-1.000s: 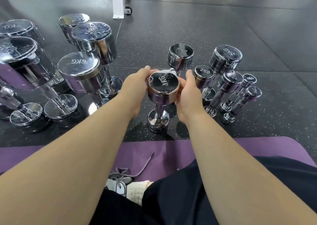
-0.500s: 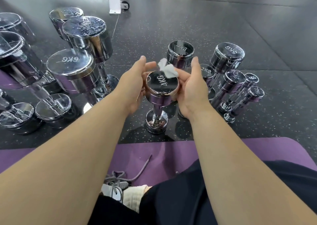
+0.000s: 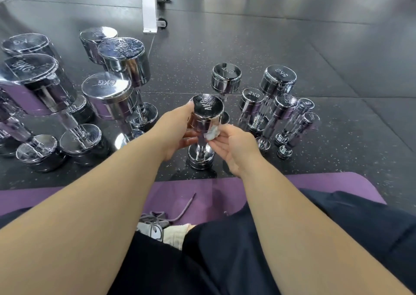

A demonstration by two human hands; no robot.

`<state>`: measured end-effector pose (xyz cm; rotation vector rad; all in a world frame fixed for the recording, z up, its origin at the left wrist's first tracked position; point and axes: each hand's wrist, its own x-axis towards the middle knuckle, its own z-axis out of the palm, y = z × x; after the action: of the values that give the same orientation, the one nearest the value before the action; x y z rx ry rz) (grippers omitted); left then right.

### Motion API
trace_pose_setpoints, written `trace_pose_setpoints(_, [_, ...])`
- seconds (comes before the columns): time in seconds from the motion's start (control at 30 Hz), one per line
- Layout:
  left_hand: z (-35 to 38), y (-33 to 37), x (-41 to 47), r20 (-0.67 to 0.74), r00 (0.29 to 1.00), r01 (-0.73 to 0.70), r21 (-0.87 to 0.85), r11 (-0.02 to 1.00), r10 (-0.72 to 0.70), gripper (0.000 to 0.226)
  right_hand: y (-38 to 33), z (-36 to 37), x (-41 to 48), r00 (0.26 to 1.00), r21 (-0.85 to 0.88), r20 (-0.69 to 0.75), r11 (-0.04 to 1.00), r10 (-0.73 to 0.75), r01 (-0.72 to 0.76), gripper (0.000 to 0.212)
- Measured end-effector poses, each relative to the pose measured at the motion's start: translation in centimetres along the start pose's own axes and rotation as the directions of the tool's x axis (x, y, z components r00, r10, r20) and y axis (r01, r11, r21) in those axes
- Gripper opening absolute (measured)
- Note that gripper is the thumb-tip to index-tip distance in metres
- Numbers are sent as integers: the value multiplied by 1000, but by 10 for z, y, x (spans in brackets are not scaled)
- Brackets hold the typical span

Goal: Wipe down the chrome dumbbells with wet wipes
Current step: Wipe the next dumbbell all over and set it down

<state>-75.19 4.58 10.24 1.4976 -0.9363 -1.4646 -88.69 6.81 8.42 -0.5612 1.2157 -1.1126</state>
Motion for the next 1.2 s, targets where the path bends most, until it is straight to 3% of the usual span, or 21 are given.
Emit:
trace_pose_setpoints(0.23, [-3,-3,5,25,999,21,-38,999,-20,36,-12,2,8,999,218,-14,975,46,-42,24])
trace_pose_setpoints(0.43, [-4,-2,26,29,999,-16,-51,999,17,34,-17,8,20,998,194,48,981,-28,18,14])
trace_pose_setpoints(0.83, [22,8,63,36,995,-89,-101,991,93,36,-24,12,56,992,266,-65,956,-110,123,10])
trace_pose_setpoints(1.03, [32,14,66,36,999,-37,-106,994,41,41,-22,19,56,967,94,-213,982,-139,162,23])
trace_pose_setpoints(1.13, [27,14,57,46,999,20,-43,999,-18,50,-13,25,49,969,181,-238,977,-66,111,31])
trace_pose_setpoints(1.2, [18,13,46,-21,999,48,9,999,-48,51,-3,34,38,982,197,-186,978,-29,66,23])
